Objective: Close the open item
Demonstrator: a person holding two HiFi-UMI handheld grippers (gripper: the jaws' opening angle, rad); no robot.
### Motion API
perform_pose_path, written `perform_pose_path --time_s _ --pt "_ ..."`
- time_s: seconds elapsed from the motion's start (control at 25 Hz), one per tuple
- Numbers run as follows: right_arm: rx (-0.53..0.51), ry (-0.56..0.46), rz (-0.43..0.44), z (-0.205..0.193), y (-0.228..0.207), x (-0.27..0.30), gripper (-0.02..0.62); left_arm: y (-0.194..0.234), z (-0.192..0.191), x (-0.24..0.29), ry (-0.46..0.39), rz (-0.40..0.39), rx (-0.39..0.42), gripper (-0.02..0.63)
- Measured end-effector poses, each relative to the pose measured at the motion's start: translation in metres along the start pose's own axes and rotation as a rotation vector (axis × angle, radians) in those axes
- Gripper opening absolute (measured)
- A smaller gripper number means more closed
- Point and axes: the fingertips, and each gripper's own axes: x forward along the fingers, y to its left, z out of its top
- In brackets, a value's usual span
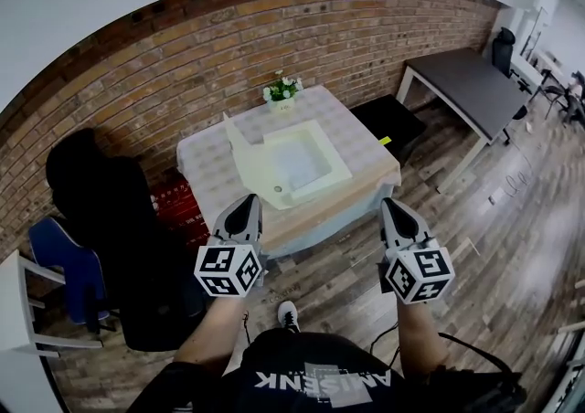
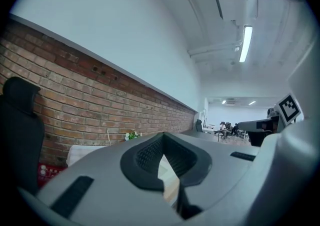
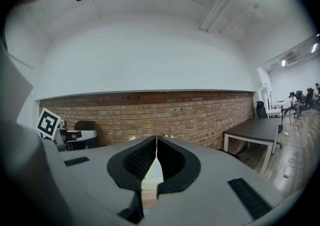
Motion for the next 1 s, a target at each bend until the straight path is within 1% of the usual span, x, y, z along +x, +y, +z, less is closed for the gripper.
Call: perform_pose_path --time_s 0.2,0.6,0.76,1.0 --pt "-0.005 0.021 -0.001 -0.001 0.005 0.043 0.043 0.036 0.007 0.023 -0.009 0.01 0.009 0.012" --pt "-0.039 0.047 -0.013 0.006 0.02 0.116 0.043 0.095 0.007 0.063 -0.016 0.018 -0.014 0.014" --pt "-0.055 0.063 -0.006 0.005 0.023 0.136 0.043 0.109 0.001 0.071 -0.014 0.026 -0.032 0.014" --pt "-0.06 0.059 0.022 0.008 0.015 0.169 0.043 0.12 -0.002 0.081 -0.009 0.054 -0.016 0.014"
